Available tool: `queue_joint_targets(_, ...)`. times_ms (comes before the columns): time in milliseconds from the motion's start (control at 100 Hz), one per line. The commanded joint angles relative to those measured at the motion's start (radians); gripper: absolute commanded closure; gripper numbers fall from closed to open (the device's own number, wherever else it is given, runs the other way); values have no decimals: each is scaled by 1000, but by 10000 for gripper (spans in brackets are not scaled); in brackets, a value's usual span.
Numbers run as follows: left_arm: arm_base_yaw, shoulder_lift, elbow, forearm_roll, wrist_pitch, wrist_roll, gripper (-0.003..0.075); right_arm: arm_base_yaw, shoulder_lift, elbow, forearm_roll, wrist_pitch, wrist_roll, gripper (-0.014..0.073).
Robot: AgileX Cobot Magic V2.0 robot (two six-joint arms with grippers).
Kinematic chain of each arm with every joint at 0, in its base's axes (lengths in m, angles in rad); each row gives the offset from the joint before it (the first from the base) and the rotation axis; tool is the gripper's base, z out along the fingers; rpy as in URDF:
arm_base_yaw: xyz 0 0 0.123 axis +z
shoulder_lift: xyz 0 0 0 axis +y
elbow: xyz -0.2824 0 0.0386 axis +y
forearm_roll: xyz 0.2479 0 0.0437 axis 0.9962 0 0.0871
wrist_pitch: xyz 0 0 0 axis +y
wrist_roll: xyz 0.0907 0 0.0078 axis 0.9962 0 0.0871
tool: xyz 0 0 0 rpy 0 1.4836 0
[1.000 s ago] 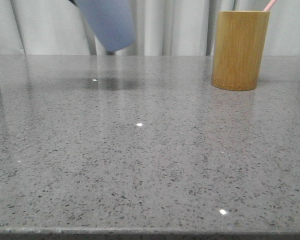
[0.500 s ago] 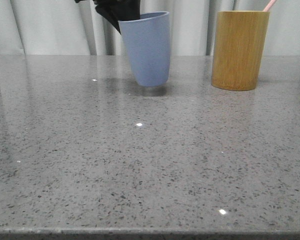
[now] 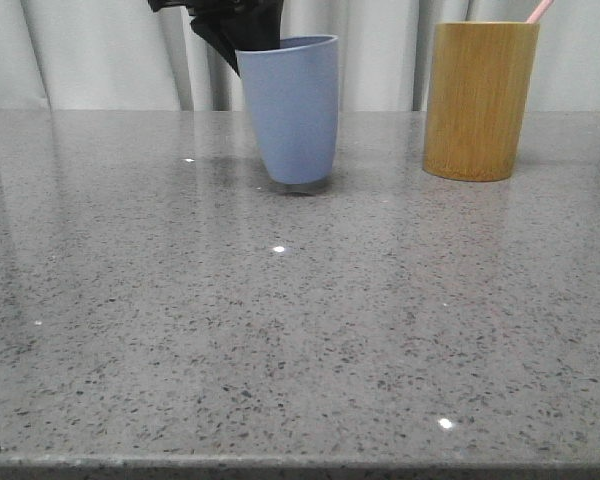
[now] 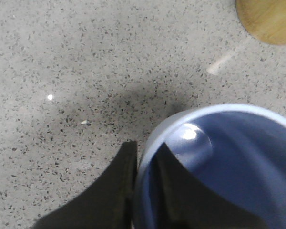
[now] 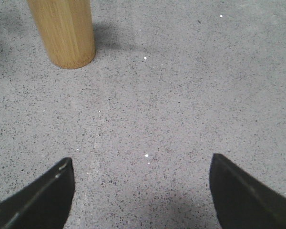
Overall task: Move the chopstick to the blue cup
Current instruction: 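Set the blue cup down at center, open the left gripper and withdraw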
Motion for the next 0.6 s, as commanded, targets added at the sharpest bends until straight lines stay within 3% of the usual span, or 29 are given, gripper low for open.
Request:
queue_joint_targets(0, -9, -56, -37, -5, -33, -12, 739, -2, 10, -33, -2, -59, -5, 14)
queue_joint_targets(590, -10, -16, -45, 2, -5, -12, 727, -2, 10, -33, -2, -58, -5, 14)
